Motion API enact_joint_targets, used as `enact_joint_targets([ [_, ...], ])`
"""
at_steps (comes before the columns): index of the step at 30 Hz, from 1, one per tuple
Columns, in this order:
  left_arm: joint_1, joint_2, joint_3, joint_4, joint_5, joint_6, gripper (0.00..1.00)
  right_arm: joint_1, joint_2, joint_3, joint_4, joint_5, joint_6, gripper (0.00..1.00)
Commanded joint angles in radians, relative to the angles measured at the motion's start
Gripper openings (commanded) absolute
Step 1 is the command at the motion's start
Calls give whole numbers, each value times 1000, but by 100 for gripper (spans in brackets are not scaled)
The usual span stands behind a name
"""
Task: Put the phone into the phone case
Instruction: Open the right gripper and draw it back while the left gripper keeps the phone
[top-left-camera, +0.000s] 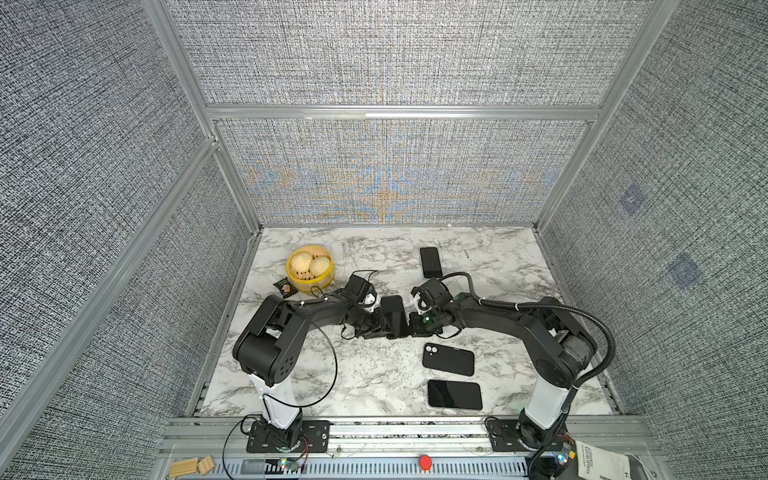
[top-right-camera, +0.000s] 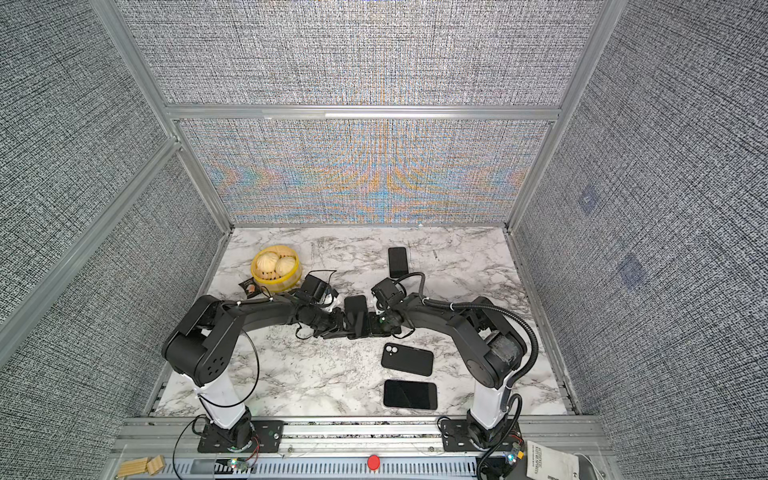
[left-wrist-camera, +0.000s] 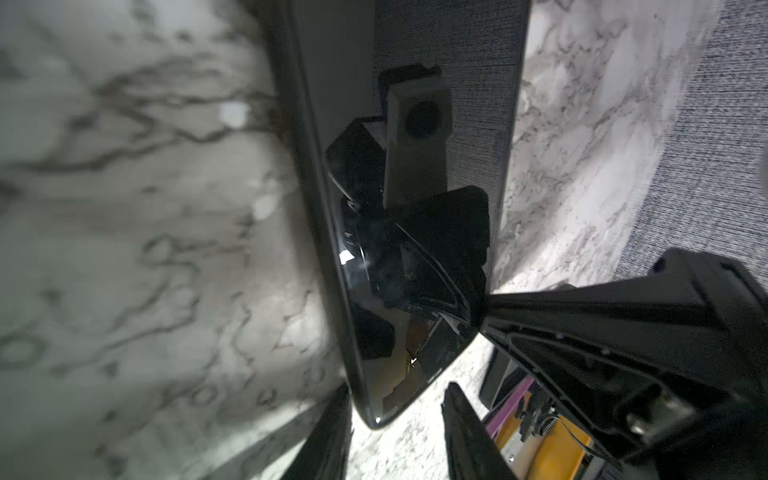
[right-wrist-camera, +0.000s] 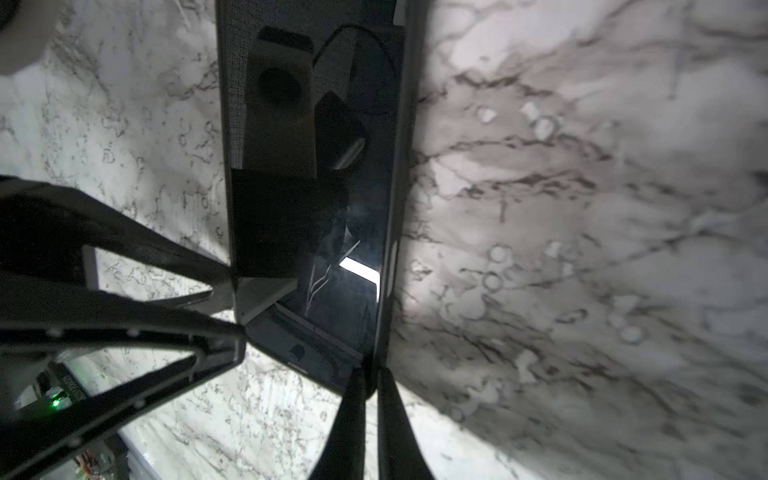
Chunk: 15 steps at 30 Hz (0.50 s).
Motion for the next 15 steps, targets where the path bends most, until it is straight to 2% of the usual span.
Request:
enact_joint_targets([
  [1,-39,-35,51,-201,-249,53,47,4,-33,-4,-32,-18,-11,13],
  [3,-72,-40,96,-259,-321,45,53,0,-76,-10,-49,14,-32,21],
  [6,-100,-23,155,-307,-396,10,61,-8,-153,-20,-86,103,-76,38],
  [10,-130,13,230,-356,-459,-48,77,-28,-258,-90,-120,214,-134,56],
  [12,-145,33,267,-382,-491,-72,85,-43,-298,-115,-118,233,-153,66],
  [14,-153,48,291,-387,-495,-94,97,-57,-322,-137,-104,237,-165,72],
  [15,-154,57,303,-384,-492,-105,98,-64,-327,-144,-95,231,-171,74],
])
